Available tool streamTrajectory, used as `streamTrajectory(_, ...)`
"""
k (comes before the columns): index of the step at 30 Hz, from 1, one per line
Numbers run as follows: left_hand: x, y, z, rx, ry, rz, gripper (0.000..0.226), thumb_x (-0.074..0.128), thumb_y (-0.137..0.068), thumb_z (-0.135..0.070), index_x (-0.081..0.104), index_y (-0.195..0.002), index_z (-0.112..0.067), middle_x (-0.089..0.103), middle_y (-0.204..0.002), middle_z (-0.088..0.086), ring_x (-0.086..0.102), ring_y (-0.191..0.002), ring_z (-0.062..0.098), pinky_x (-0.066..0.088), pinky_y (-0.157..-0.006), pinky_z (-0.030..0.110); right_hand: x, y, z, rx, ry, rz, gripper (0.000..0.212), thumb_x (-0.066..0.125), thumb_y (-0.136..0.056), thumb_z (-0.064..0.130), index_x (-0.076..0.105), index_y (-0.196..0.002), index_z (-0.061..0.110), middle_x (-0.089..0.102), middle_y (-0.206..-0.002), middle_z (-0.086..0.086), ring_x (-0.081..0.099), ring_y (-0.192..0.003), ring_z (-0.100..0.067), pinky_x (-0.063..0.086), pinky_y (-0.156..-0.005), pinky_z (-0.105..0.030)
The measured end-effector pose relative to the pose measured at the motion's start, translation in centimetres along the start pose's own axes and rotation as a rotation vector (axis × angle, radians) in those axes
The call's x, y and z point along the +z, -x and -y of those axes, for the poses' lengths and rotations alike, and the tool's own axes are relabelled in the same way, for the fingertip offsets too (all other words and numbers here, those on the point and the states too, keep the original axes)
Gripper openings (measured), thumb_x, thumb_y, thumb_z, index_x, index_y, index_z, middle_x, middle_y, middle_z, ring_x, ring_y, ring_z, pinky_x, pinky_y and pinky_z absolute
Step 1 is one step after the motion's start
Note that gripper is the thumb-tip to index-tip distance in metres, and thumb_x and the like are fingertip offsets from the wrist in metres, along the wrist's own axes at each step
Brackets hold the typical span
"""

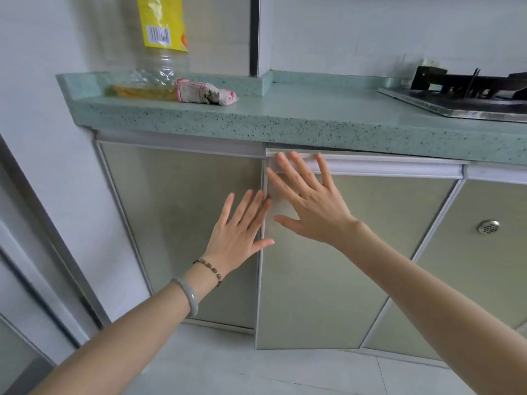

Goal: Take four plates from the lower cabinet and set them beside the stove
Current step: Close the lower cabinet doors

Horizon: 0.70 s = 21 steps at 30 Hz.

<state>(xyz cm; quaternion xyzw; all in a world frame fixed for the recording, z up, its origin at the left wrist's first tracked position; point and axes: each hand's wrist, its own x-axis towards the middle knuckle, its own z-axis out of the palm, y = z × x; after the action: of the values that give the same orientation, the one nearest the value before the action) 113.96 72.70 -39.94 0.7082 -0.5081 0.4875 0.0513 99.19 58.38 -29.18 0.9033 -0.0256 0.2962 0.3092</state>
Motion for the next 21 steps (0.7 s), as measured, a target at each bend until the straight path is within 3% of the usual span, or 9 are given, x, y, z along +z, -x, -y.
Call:
streamTrajectory(5,2.1,-1.1,0.7,-0.002,-0.015,-0.029,0.09,0.029,-0.093,-0.067,0.001,-0.155,-0.008,-0.009,-0.163,0.01,0.007,-0.149,0.029,0.008,-0.12,0.054,1.7,-1.2,-0.5,0.017,0.043,-0.043,0.089,0.051,-0.081,0.062,0.019,-0.152,0.019,0.014,-0.16,-0.011,0.012,-0.147,-0.028,0.005,-0.116,-0.058)
streamTrajectory(10,3.2,-2.0,0.9,0.008,-0.032,-0.049,0.094,0.038,-0.091,-0.067,0.006,-0.154,-0.006,0.015,-0.159,0.01,0.019,-0.146,0.028,0.013,-0.119,0.055,3.1,-2.0,-0.8,0.042,0.079,-0.07,0.087,0.054,-0.08,0.059,0.025,-0.151,0.018,0.019,-0.159,-0.011,0.017,-0.147,-0.028,0.008,-0.116,-0.057)
streamTrajectory(21,4.6,-2.7,1.3,0.025,-0.071,-0.058,0.091,0.039,-0.093,-0.064,0.005,-0.153,-0.005,0.017,-0.158,0.01,0.02,-0.145,0.028,0.02,-0.117,0.053,5.8,-2.2,-1.1,0.072,0.14,-0.135,0.076,0.052,-0.084,0.047,0.029,-0.149,0.018,0.028,-0.156,-0.011,0.027,-0.144,-0.028,0.012,-0.116,-0.055)
